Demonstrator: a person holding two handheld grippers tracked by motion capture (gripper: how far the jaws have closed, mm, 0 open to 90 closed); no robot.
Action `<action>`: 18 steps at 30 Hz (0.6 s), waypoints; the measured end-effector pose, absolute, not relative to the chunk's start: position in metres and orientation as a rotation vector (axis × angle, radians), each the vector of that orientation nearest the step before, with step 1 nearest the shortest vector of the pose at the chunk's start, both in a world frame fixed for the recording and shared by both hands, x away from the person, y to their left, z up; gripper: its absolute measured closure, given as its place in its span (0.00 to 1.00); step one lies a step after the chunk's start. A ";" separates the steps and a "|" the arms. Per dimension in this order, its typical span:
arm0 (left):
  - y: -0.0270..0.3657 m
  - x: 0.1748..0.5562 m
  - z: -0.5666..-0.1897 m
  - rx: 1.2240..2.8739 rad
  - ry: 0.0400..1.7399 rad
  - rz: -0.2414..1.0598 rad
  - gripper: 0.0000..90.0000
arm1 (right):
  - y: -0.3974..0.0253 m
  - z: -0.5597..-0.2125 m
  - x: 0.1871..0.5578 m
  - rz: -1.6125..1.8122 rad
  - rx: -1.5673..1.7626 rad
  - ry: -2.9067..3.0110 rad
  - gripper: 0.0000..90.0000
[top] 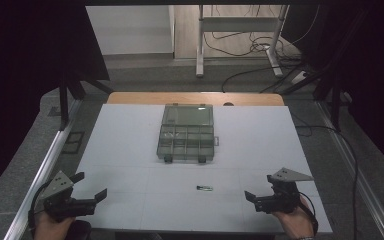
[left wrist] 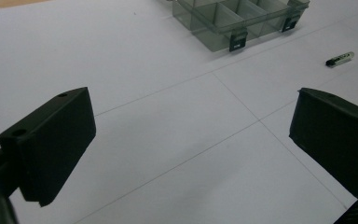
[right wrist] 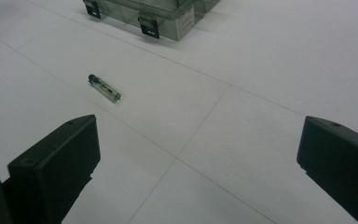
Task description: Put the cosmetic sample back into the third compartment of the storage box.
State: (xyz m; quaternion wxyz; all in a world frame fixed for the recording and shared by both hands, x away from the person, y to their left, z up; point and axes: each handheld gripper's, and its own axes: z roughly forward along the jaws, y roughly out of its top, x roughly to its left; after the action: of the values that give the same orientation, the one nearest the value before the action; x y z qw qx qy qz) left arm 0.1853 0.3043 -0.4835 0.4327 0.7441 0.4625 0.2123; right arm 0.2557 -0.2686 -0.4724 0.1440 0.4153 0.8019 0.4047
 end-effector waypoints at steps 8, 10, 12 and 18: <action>0.304 0.186 -0.484 1.854 1.152 0.528 0.01 | -0.260 -0.474 0.266 1.195 1.167 2.358 0.00; 0.305 0.185 -0.484 1.854 1.152 0.527 0.01 | -0.257 -0.474 0.268 1.196 1.159 2.362 0.00; 0.305 0.185 -0.484 1.853 1.152 0.526 0.01 | -0.256 -0.474 0.269 1.190 1.155 2.362 0.00; 0.305 0.186 -0.484 1.855 1.153 0.525 0.01 | -0.249 -0.473 0.274 1.201 1.152 2.367 0.00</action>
State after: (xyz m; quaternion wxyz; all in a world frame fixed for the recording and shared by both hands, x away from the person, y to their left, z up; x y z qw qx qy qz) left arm 0.1857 0.3045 -0.4836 0.4330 0.7444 0.4626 0.2106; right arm 0.2745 -0.2487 -0.4732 0.1239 0.3950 0.8118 0.4119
